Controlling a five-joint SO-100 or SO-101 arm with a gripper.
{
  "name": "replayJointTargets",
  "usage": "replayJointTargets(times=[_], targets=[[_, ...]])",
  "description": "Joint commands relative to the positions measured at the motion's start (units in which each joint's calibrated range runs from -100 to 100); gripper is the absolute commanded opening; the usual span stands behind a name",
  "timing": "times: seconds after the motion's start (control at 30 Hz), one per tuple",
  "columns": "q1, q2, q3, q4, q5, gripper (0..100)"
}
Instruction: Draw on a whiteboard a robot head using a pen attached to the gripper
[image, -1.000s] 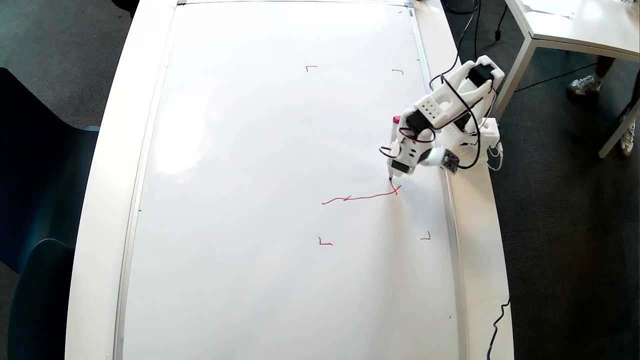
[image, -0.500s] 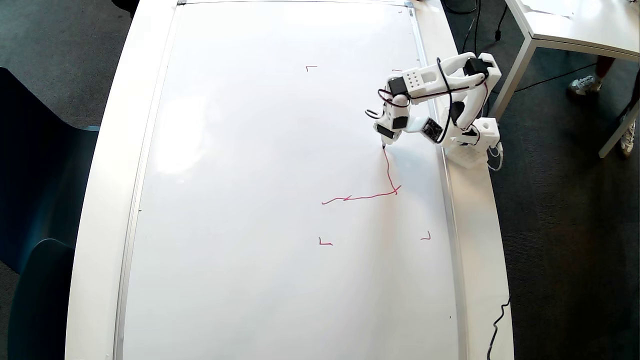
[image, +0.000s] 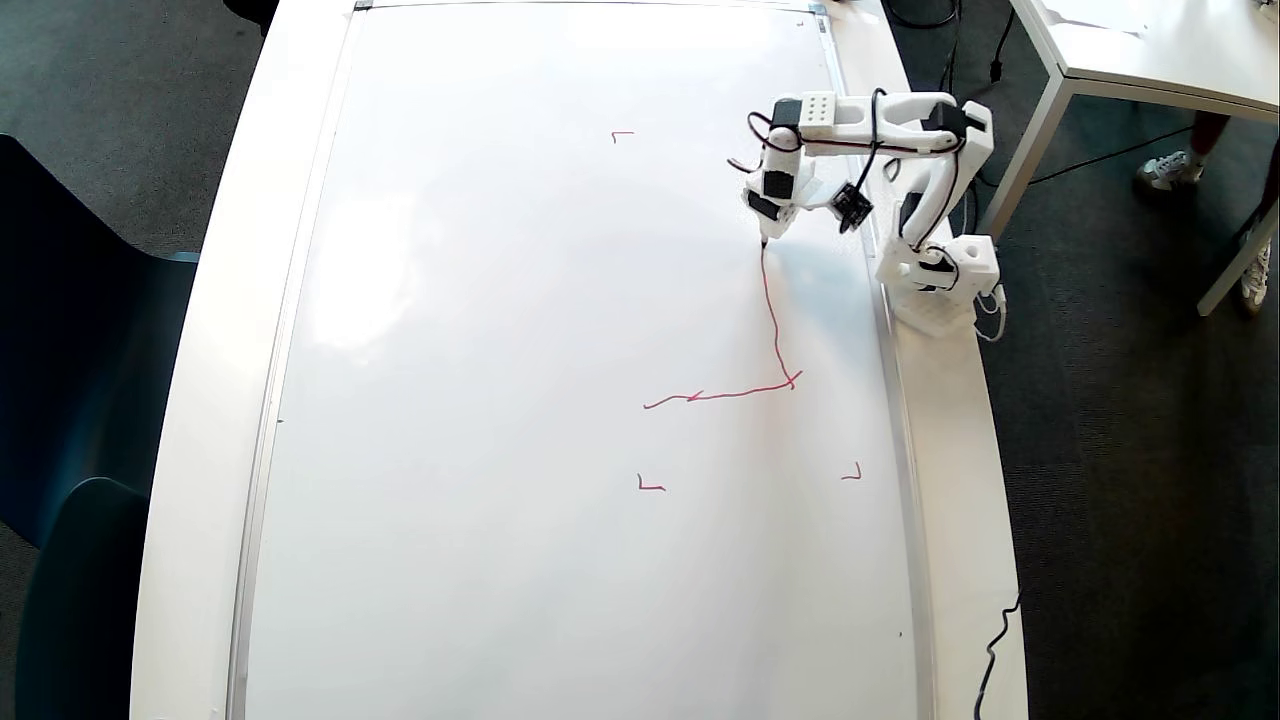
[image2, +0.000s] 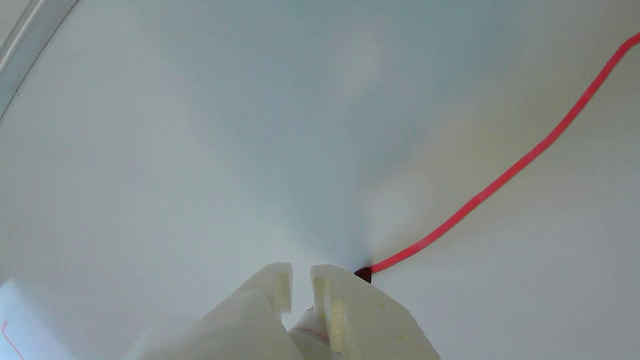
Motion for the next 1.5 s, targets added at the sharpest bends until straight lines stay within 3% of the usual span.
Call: replayJointTargets(times=[0.0,0.27,0.7,0.97,1.47], targets=[[5.1,0.3,-0.8,0.2,2.7,1],[12.5,3.9,-8.7,-0.5,7.8,1],[17.7,15.4,-24.9,0.0,9.3,1],[14.2,17.8,-29.6,-0.7,8.0,1],[6.9,39.9,-64.4,-0.3,1.4,1]])
